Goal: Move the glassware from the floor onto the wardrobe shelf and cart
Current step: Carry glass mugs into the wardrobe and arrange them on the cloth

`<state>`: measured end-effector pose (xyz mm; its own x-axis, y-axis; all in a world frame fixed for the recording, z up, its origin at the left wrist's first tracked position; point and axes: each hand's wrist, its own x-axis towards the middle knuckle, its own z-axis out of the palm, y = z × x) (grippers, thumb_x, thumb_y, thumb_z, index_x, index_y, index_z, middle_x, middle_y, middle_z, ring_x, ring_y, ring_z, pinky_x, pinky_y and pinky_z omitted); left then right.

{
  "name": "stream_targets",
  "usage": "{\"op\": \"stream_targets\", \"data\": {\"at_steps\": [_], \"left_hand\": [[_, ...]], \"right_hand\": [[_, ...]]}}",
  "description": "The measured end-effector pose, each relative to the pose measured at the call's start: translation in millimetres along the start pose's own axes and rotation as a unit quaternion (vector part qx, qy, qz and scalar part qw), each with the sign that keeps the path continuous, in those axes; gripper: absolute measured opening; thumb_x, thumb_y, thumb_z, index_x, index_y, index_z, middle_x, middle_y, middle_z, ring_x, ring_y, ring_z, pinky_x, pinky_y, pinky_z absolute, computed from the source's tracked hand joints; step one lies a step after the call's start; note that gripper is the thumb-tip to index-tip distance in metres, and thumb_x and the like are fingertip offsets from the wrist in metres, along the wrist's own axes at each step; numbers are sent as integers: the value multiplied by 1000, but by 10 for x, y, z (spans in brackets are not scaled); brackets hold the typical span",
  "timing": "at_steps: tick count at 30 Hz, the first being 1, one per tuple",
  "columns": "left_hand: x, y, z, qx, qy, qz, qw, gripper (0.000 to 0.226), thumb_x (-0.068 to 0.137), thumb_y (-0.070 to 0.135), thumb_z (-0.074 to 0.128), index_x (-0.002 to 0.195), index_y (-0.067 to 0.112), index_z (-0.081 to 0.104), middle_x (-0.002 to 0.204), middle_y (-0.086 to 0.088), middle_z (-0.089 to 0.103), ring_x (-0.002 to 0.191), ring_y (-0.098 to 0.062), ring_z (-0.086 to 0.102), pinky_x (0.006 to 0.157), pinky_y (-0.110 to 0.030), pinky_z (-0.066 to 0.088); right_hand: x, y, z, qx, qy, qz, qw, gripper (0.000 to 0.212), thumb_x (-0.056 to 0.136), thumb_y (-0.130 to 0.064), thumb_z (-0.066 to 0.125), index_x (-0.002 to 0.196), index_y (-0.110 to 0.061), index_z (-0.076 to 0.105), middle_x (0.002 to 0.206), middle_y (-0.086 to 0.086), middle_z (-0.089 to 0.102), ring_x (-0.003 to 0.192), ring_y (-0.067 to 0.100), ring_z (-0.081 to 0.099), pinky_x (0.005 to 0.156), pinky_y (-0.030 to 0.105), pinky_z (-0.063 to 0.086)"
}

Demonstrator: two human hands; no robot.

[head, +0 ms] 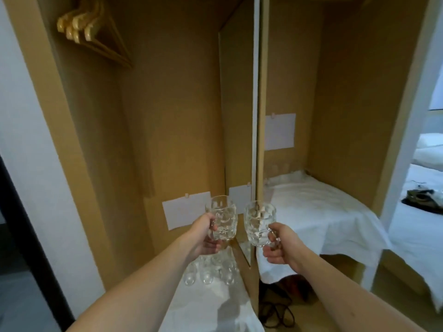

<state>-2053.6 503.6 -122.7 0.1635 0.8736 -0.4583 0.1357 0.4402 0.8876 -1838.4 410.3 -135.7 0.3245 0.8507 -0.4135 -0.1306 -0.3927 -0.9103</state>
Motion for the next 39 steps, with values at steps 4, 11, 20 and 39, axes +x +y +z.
{"op": "stream_targets", "data": {"at_steps": [4,11,20,39], "left_hand": [[-42,-5,699,11,-25,-16,999,26,86,37,53,72,15,49,92,-27,68,79,-36,64,70,-42,58],[-76,-62,1736,16,-41,-14,999,37,91,41,52,65,15,49,88,-25,68,78,-36,66,76,-43,59],[-6,33,2433,19,-31,-20,999,33,92,38,52,72,12,53,97,-26,67,83,-35,67,79,-42,60],[1698,633,3055,14,-64,-35,997,32,96,40,52,76,15,52,80,-16,55,63,-27,54,66,-36,55]], "right_hand": [[-66,-7,-704,-14,16,-7,1000,37,96,-37,50,66,-16,46,59,10,57,43,20,54,52,28,51],[-84,-25,-1758,-52,46,-4,998,36,94,-45,51,75,-14,53,81,20,69,54,26,63,71,40,59],[177,-80,-2409,-45,55,21,997,37,96,-43,52,85,-8,59,94,25,72,73,33,69,80,43,60],[1835,-610,-2599,11,87,43,995,35,97,-42,48,87,-8,54,69,17,64,54,26,61,83,42,58]]}}
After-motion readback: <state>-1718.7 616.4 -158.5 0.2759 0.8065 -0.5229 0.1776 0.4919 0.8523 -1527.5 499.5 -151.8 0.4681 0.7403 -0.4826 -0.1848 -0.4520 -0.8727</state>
